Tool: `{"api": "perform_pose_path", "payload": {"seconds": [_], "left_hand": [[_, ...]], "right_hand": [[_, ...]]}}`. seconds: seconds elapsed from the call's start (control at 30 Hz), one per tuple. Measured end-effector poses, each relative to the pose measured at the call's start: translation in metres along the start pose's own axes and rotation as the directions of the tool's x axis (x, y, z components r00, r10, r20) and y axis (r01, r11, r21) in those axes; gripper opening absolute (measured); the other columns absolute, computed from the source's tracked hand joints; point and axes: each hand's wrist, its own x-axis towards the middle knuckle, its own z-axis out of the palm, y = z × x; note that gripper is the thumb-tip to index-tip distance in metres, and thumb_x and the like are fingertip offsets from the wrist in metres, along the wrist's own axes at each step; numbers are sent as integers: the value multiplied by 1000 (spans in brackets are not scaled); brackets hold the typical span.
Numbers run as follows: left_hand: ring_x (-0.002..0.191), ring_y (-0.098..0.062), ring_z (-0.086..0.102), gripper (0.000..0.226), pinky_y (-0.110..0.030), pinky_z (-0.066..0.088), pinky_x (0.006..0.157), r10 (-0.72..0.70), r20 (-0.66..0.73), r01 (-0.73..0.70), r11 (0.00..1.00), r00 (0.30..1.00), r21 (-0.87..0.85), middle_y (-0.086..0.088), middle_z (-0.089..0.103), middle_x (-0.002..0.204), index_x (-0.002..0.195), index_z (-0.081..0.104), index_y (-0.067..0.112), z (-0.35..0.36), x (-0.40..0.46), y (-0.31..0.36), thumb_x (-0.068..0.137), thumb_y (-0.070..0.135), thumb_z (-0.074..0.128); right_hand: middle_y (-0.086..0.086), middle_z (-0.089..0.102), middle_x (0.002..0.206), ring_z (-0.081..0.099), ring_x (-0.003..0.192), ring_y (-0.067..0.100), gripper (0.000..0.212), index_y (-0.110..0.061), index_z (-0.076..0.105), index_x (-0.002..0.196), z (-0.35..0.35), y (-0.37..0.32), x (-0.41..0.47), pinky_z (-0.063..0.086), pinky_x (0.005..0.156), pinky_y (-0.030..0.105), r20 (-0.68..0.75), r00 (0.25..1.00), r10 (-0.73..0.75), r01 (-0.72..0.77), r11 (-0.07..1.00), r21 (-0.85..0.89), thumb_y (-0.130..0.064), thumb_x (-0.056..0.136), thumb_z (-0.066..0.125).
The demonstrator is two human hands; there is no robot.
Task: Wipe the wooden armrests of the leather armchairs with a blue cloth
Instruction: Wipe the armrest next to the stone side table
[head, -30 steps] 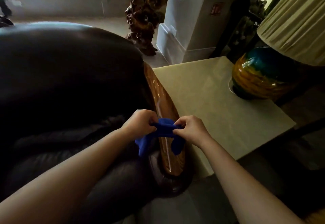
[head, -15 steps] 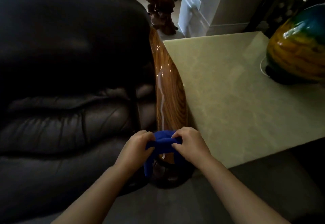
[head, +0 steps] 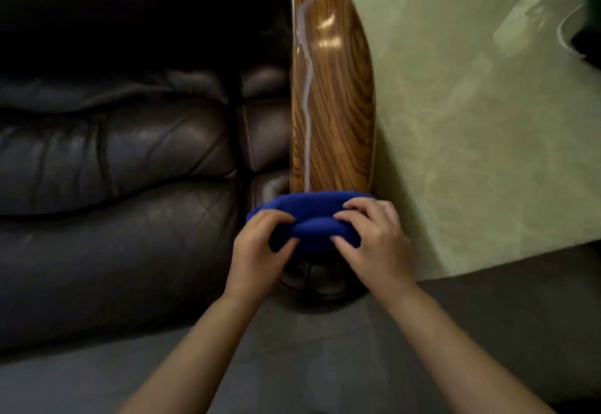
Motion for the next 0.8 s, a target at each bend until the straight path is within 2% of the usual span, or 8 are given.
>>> {"api": "perform_pose_path", "payload": {"seconds": [0.2,0.33,0.47,0.6,0.67,0.73,0.8], "left_hand": [[94,7,56,35,-7,44,87,-56,50,60,993,997,-98,27,54,95,98,60,29,-4,-2,0,69,16,74],[95,1,60,36,-9,47,86,-135,54,143,971,989,-192,15,63,96,92,58,38,-5,3,-2,68,18,76],[94,0,61,37,-13,49,85,-183,60,192,950,981,-246,10,65,97,90,58,40,-5,4,-2,68,18,77],[96,-1,61,32,-21,52,88,-190,84,206,945,978,-253,8,65,99,94,61,29,-6,4,0,69,17,75],[97,-2,61,29,-25,53,89,-183,75,197,941,980,-274,8,65,100,97,62,26,-8,0,2,71,21,74],[103,-1,59,28,-28,50,94,-112,-48,96,963,993,-252,6,64,108,105,62,22,-5,-5,7,78,29,65],[128,-3,40,44,-24,32,110,-45,-183,16,988,982,-155,1,47,137,129,48,18,10,-7,14,87,33,48]], "right_hand": [[-3,63,107,53,103,20,31,-18,70,96,3,6,-3,50,76,31,-5,999,41,-40,994,98,-23,66,79],[-3,63,104,51,102,18,30,-18,71,93,4,9,1,43,79,23,-8,997,81,-77,975,207,-25,66,79],[-3,63,103,51,100,17,29,-17,71,93,5,11,3,35,80,13,-6,997,83,-79,970,228,-24,66,79],[0,64,103,53,99,20,30,-14,72,93,4,9,3,40,80,21,2,996,88,-87,975,206,-23,66,80],[1,64,102,54,99,22,28,-14,72,92,3,7,0,43,82,25,-45,996,82,-71,974,216,-29,69,77],[5,64,107,54,103,27,33,-15,71,97,8,3,-4,46,87,41,-163,983,89,-58,981,186,-40,78,62],[15,52,130,44,121,34,49,-17,57,122,17,-3,-1,37,99,54,-250,956,156,-126,983,130,-46,85,44]]}}
